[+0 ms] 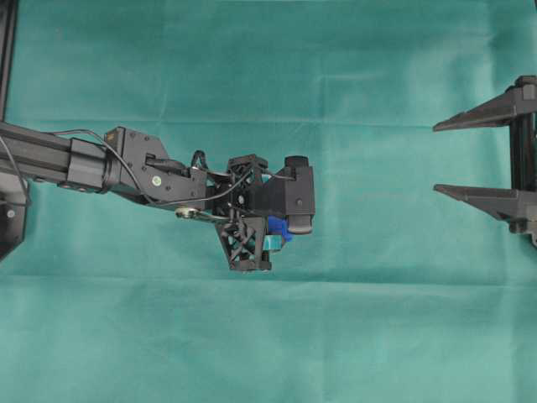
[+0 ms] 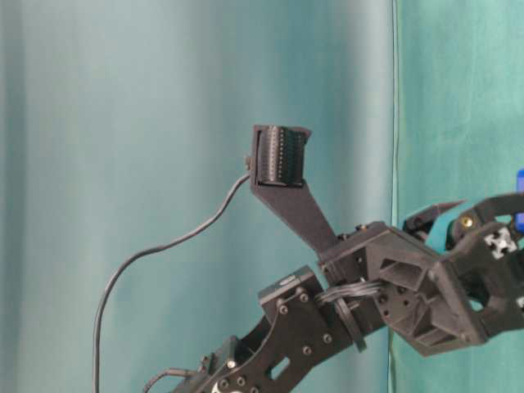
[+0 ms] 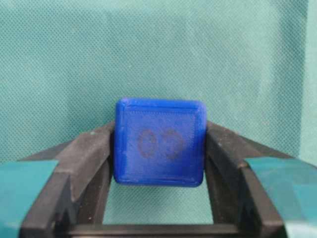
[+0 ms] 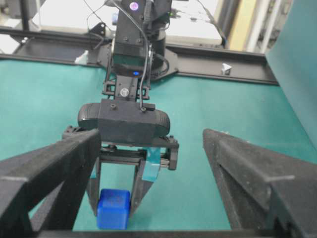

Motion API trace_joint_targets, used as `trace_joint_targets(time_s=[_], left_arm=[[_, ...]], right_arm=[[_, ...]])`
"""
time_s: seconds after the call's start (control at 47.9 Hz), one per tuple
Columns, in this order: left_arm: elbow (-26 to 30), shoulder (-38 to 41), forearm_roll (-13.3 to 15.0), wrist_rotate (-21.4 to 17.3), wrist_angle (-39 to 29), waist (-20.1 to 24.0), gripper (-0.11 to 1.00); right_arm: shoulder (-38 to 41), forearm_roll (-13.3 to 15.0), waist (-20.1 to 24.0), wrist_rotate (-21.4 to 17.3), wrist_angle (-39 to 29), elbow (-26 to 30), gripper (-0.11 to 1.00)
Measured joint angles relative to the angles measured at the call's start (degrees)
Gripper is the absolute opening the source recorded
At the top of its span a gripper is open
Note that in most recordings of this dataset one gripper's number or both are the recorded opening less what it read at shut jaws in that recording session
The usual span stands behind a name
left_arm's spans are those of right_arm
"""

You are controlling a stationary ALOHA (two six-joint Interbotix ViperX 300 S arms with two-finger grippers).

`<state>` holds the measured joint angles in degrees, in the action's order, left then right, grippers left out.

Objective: Handover the blue block to the right arm after grasping it with the left arm, then place it in the designated position.
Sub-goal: 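Close the left gripper on the blue cube, then lift the blue cube with the left gripper and raise it up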

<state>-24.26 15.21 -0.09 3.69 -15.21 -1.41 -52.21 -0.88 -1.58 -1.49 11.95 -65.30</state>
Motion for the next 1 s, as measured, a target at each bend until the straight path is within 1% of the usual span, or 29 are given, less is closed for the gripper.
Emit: trace_joint_targets(time_s=[0.23, 0.376, 0.689, 1.001], left_arm=[[0.0, -0.3, 0.0, 0.2, -1.2, 0.0, 0.47], [0.0, -2.1, 0.0, 0.4, -3.3, 0.0, 0.47], [1.6, -11.8, 0.0, 0.1, -8.9, -0.1, 0.47], [4.3, -18.8, -0.2, -0.2, -12.4, -0.7, 0.47]], right_arm=[[0.0, 0.0, 0.1, 0.0, 0.0, 0.0, 0.95], [0.0, 0.0, 0.0, 0.0, 0.0, 0.0, 0.95], [0.0, 0.0, 0.0, 0.0, -0.1, 0.0, 0.95], [0.1, 0.0, 0.0, 0.0, 0.0, 0.0, 0.95]])
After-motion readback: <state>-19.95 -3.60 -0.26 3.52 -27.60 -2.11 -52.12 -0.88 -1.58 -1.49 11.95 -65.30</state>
